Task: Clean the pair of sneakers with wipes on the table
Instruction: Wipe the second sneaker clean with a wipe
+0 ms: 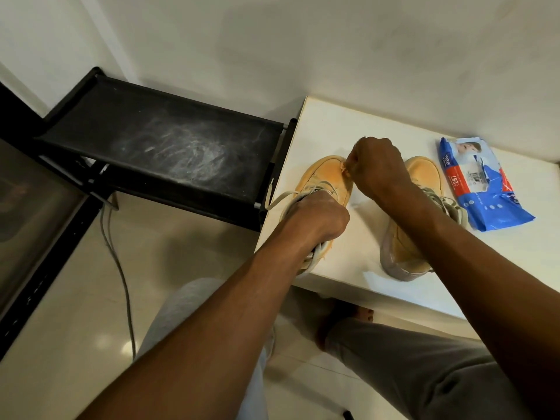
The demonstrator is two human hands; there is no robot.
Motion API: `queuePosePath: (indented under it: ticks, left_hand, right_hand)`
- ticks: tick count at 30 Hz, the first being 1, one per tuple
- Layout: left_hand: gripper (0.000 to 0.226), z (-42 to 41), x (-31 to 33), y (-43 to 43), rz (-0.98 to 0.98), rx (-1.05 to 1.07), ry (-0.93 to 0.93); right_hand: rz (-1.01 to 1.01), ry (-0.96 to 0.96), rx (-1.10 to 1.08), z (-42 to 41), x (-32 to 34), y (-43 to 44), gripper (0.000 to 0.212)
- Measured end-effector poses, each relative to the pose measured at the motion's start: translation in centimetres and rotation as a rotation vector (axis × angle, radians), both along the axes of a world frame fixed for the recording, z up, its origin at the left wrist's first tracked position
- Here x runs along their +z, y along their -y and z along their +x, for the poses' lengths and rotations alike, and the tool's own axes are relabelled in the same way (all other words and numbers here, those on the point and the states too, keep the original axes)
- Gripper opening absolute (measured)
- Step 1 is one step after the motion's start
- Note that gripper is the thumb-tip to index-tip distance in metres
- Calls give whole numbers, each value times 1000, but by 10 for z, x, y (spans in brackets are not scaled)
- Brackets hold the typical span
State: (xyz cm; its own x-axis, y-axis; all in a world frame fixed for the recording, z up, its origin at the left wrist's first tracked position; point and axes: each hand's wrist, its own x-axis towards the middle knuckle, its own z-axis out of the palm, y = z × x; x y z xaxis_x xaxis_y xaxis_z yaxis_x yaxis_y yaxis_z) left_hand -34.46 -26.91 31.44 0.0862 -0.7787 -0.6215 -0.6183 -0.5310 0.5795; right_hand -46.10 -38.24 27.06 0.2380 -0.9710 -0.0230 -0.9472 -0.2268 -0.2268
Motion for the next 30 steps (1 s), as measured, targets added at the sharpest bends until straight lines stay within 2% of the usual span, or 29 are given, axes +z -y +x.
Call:
queuePosePath:
  ticks: [10,17,20,25,28,30]
  left_hand:
    - [10,-1,-4,3,1,-33,-14]
    - [11,-2,-8,3,-6,-50,5]
    - [11,-2,-6,2,-32,-36,9]
    - [12,-1,-4,0,-29,-42,2]
    - [9,-1,-1,-1,-31,-57,-5]
    - [9,-1,-1,0,-31,-66,-3]
  right_hand:
    - [-114,-45,292,9,-1,10,18]
    - [6,-57,482,26,8,8,29]
    - [38,-25,625,30,13,0,25]
    - [131,-33,703,29,18,-1,18]
    - [125,29,754,29,17,-1,41]
    - [170,-11,819,35,20,-9,28]
